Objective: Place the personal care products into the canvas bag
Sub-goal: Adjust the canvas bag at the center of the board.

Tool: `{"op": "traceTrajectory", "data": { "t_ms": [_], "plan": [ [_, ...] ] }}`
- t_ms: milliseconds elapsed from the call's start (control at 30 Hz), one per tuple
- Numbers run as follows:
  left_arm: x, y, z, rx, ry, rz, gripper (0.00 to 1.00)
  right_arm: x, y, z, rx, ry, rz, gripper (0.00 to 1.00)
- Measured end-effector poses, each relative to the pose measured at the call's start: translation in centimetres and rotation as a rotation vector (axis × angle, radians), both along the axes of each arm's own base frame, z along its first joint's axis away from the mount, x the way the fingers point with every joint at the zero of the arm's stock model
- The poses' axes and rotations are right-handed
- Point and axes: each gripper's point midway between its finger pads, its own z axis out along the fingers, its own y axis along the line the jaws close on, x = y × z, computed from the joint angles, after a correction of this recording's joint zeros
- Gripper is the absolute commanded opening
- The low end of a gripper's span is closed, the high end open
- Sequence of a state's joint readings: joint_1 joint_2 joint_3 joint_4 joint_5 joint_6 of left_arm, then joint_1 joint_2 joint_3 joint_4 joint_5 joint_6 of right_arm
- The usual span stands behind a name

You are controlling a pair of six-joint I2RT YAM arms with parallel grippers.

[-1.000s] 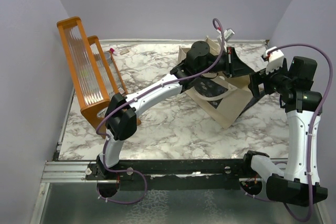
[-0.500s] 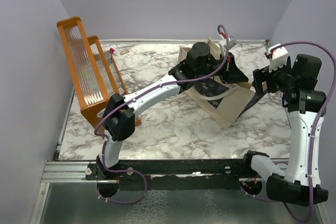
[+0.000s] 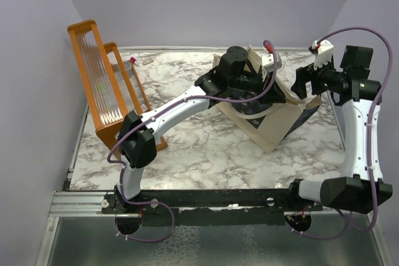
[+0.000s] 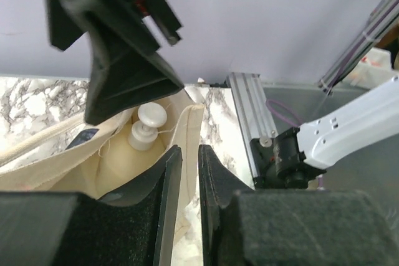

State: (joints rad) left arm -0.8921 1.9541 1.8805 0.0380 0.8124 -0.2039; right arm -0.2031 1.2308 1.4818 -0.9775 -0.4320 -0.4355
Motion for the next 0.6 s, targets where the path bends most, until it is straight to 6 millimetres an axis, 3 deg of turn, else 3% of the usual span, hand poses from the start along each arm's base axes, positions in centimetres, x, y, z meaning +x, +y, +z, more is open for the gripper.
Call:
{"op": "traceTrajectory", "data": {
  "t_ms": [200, 333, 500, 600],
  "plan": [
    [-0.8, 0.5, -1.1, 0.040, -0.095, -0.067, 0.43, 2.1, 2.6, -2.2, 0.141, 0.078, 0.137, 0.79],
    [-1.0, 0.7, -1.0, 0.045, -0.175, -0.089, 0.49, 2.6, 3.9, -3.7, 0.198, 0.120, 0.184, 0.71],
    [-1.7, 0.3, -0.4, 0.040, -0.281, -0.123, 0.55, 2.9, 5.1, -4.6, 0.234, 0.140, 0.223, 0.50],
    [-2.2, -0.3, -0.2, 0.032, -0.346, -0.147, 0.57, 3.3, 5.6, -4.9, 0.245, 0.145, 0.242, 0.32]
  ]
}}
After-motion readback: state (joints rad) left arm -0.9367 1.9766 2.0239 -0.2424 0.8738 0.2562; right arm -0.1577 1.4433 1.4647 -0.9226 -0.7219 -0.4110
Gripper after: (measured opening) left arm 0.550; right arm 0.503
